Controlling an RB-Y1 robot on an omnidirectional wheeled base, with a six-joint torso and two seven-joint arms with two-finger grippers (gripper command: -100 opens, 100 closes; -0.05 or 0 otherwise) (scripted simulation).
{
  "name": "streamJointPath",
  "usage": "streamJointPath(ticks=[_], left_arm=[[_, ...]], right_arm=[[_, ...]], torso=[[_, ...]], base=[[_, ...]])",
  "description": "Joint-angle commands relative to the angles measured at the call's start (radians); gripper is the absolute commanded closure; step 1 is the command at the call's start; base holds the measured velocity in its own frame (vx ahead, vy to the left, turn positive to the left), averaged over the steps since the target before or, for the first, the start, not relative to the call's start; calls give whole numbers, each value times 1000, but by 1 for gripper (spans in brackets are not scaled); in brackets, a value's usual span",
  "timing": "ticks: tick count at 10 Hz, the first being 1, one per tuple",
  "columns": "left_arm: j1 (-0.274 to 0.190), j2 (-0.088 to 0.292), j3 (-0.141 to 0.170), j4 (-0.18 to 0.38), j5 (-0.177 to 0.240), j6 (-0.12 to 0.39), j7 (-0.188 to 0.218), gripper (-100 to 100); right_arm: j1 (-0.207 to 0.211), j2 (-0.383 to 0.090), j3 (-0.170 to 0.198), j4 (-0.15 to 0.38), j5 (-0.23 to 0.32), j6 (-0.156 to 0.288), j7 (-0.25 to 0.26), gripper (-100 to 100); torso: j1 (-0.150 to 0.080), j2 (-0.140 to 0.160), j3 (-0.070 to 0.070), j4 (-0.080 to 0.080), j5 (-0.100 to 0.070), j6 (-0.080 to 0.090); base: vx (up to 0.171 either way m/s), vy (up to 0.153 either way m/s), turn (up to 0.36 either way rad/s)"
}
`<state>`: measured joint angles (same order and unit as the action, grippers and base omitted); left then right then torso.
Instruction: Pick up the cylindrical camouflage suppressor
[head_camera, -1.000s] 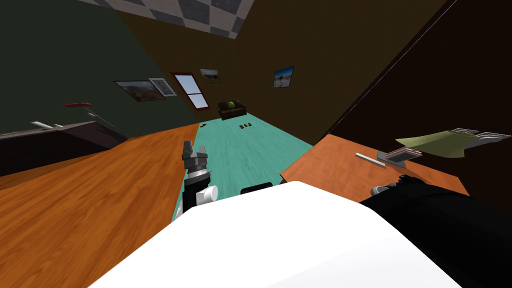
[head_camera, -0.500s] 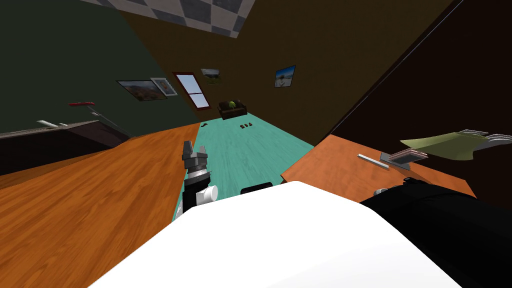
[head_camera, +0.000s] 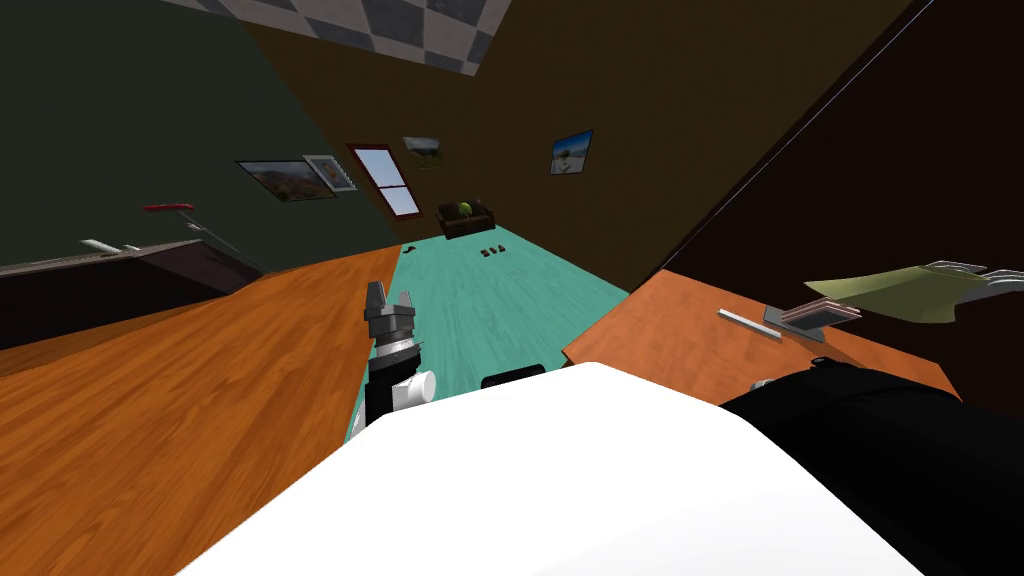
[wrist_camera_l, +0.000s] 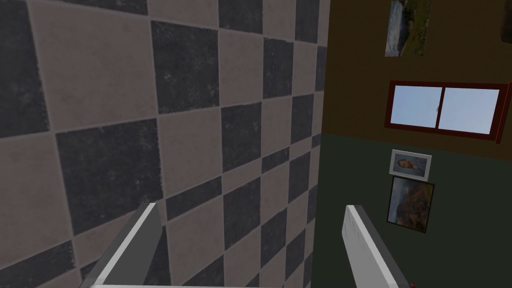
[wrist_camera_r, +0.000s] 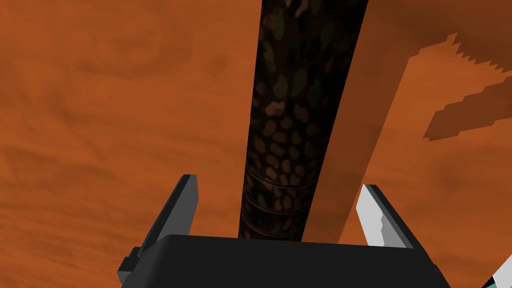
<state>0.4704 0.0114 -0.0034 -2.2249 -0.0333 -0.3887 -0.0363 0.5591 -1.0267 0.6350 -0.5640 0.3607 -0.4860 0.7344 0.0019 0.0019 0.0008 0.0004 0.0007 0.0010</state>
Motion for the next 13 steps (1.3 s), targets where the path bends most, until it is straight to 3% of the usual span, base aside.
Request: streamJointPath(ticks=[1, 4, 5, 6, 10, 11, 12, 13], left_arm=[[0, 0, 0, 0, 0, 0, 0, 0], [0, 0, 0, 0, 0, 0, 0, 0], [0, 0, 0, 0, 0, 0, 0, 0], [0, 0, 0, 0, 0, 0, 0, 0], [0, 0, 0, 0, 0, 0, 0, 0], [0, 0, 0, 0, 0, 0, 0, 0], [0, 0, 0, 0, 0, 0, 0, 0], [0, 0, 0, 0, 0, 0, 0, 0]], right_arm=[[-11, 28, 2, 8, 7, 20, 0, -100], [-26, 64, 5, 19, 16, 44, 0, -100], [-26, 54, 5, 23, 14, 32, -1, -100], [-27, 55, 5, 26, 15, 32, 0, 100], [-27, 56, 6, 25, 14, 31, -1, 100], [-27, 56, 6, 25, 15, 31, -1, 0], [-11, 28, 2, 8, 7, 20, 0, 100], [-6, 14, 1, 4, 4, 10, 0, 100]], torso=[[0, 0, 0, 0, 0, 0], [-3, 1, 1, 0, -1, 0], [-3, 1, 1, 0, -1, 0], [-2, 1, 0, 0, 0, 0], [0, 0, 0, 0, 0, -1], [0, 0, 0, 0, 0, 0], [0, 0, 0, 0, 0, 0], [2, -1, 0, 0, 1, 0]], base=[[-15, -38, 58], [-16, -52, 37], [-7, -20, 12], [0, 0, 0], [0, 0, 0], [0, 0, 0], [20, 42, -53], [28, 66, -70]])
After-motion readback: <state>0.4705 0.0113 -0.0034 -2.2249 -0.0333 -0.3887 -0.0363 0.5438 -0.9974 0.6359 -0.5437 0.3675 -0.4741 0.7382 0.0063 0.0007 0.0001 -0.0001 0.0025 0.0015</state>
